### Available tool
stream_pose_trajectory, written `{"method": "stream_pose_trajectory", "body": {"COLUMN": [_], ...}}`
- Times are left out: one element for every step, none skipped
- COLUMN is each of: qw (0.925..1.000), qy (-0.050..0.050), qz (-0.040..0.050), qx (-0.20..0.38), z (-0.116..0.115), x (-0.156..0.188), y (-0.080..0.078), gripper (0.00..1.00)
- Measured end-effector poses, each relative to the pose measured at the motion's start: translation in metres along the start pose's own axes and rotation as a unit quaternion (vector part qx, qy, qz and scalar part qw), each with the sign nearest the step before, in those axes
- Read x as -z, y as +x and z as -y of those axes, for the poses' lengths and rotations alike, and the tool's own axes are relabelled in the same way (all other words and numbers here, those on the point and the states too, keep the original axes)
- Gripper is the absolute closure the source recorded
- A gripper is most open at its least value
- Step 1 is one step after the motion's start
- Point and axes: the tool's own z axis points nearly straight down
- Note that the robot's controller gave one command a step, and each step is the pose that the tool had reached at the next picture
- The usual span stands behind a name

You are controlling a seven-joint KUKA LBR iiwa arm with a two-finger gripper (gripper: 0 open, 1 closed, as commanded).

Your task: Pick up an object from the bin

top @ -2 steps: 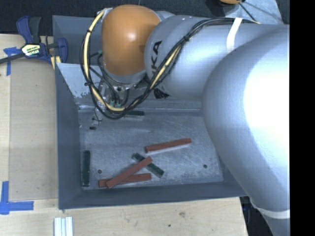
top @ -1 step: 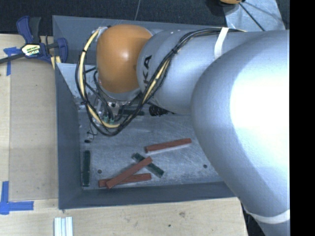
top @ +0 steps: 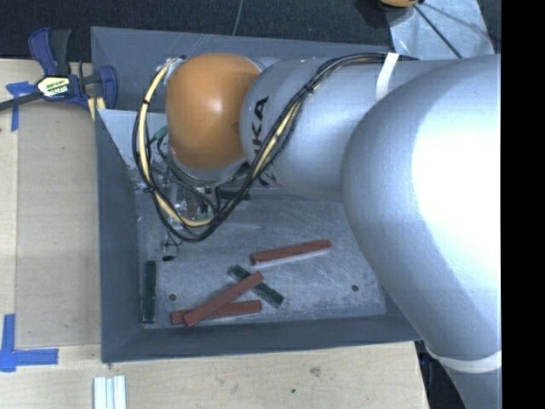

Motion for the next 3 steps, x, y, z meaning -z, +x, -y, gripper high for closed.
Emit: {"method": "stream_pose_trajectory", "body": {"qw": [1.0, 0.9986, 0.9999], "qy": [-0.001, 0.0, 0.0], "qz": [0.0005, 0.0004, 0.0005], "qx": [-0.008, -0.052, 0.011], "z": [0.032, 0.053, 0.092], "x": [0.006, 0.009, 0.024], "y": [-0.016, 0.014, 0.009], "gripper": [0.0, 0.0, 0.0]}}
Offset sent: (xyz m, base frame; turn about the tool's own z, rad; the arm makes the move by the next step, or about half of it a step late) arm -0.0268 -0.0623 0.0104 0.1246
